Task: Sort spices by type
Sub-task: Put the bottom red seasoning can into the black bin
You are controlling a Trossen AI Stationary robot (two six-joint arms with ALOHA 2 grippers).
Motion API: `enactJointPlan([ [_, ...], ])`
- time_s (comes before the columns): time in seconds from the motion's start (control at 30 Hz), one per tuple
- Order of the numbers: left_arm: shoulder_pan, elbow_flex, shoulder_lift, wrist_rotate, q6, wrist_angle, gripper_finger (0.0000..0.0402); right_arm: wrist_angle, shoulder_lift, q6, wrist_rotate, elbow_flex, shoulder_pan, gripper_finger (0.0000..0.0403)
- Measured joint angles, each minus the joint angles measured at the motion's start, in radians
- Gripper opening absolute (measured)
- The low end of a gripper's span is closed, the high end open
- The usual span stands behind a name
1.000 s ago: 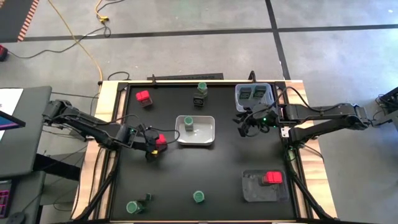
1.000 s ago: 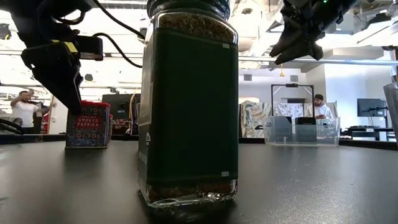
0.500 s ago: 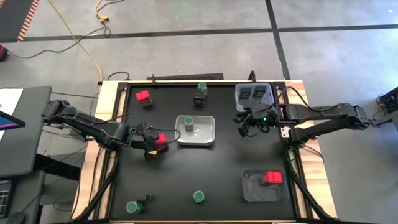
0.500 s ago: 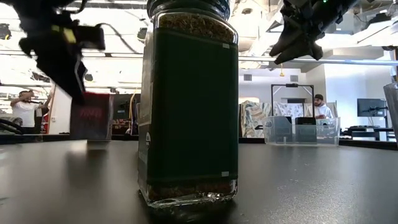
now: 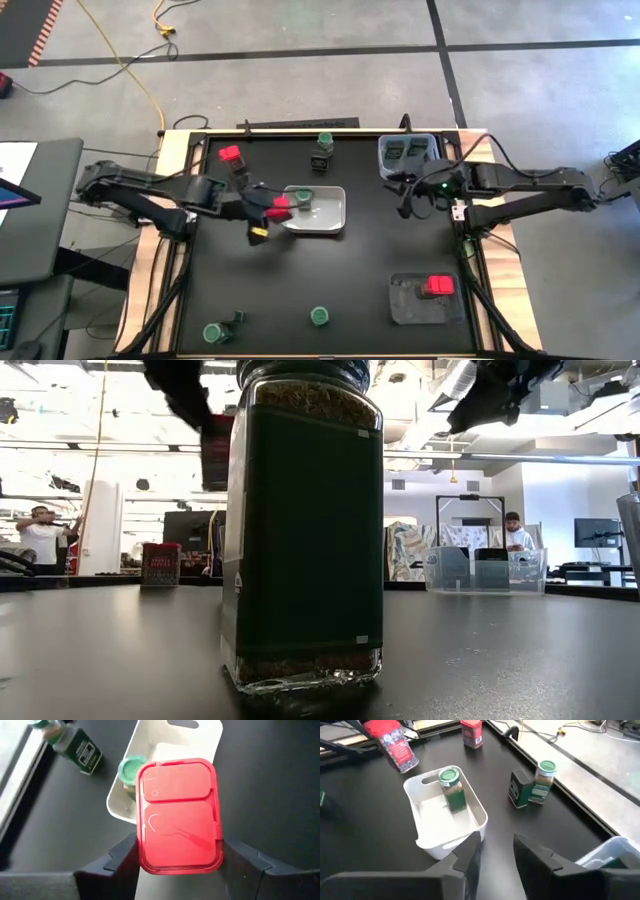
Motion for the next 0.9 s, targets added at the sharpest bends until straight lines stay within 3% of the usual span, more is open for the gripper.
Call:
enactJointPlan([
  [0.17, 0.004, 0.224, 0.201, 0.007, 0.063, -0.065, 0.0212, -0.066, -0.045, 0.015, 0.0, 0.0, 0.0, 0.0123],
  [0.37, 0.02, 0.484, 0.417, 0.009, 0.11, -0.102, 0.0212, -0.067, -0.059, 0.143, -0.02, 0.0, 0.0, 0.0122],
  [0.53, 0.018, 0.67, 0.565, 0.031, 0.136, -0.096, 0.0212, -0.1, -0.058, 0.152, -0.033, 0.0, 0.0, 0.0123],
  [0.9, 0.017, 0.926, 0.794, 0.082, 0.083, -0.023, 0.0212, -0.402, -0.052, 0.155, -0.034, 0.0, -0.001, 0.0123],
])
